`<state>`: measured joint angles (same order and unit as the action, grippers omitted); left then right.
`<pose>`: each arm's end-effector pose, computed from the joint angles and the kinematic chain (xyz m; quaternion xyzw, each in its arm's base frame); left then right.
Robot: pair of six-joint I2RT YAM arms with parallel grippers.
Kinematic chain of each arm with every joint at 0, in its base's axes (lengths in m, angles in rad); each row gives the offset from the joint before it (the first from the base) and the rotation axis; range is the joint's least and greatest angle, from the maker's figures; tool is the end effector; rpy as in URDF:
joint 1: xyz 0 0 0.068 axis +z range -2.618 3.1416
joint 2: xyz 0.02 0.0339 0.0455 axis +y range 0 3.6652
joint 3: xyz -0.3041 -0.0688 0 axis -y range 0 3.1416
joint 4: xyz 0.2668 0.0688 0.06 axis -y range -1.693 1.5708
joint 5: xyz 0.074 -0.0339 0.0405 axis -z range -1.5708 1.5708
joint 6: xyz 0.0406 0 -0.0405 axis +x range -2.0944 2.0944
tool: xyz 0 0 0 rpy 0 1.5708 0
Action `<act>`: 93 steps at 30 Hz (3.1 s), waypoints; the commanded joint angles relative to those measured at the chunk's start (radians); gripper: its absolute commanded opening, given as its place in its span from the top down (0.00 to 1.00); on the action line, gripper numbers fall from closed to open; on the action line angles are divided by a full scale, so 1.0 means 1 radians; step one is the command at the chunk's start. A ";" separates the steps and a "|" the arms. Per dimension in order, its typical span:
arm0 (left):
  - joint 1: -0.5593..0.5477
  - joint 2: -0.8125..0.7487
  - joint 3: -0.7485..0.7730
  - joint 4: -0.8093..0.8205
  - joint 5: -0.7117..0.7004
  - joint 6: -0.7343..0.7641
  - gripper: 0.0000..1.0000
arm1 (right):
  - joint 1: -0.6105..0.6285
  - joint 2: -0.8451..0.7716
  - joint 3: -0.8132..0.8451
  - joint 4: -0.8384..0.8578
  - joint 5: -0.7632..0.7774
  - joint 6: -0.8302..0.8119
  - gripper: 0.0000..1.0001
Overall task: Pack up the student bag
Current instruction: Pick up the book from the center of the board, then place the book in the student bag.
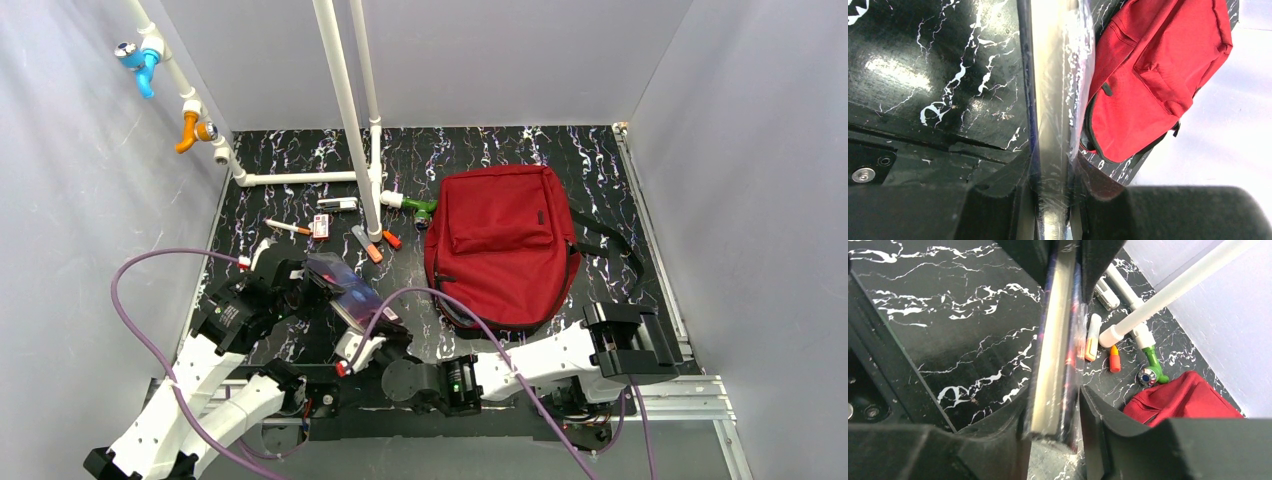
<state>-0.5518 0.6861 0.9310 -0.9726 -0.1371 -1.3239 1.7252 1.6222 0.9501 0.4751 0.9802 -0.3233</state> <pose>0.1002 -0.0552 0.3531 -0.3687 0.8328 -0.2922 0.2919 -0.0246 0.3772 0.2791 -0.4277 0.6096 0.0827 0.6623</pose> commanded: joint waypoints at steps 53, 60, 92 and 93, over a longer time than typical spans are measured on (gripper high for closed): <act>-0.849 0.880 0.157 1.039 -0.321 1.413 0.02 | -0.997 -0.651 0.341 -1.293 0.030 0.638 0.99; -0.891 1.073 0.151 1.261 -0.418 1.648 0.05 | -0.998 -0.782 0.448 -1.345 0.024 0.650 0.99; -0.734 1.192 0.350 1.139 -0.321 1.339 0.40 | -0.998 -0.865 0.438 -1.396 -0.132 0.677 0.99; -0.720 1.184 0.346 1.130 -0.294 1.304 0.42 | -0.999 -0.867 0.436 -1.397 -0.134 0.678 0.99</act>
<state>-1.3361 1.9663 1.2430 0.2359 -0.5129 0.1444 0.7269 0.7803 1.3708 -1.0306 0.8215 0.3447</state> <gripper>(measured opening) 0.613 0.310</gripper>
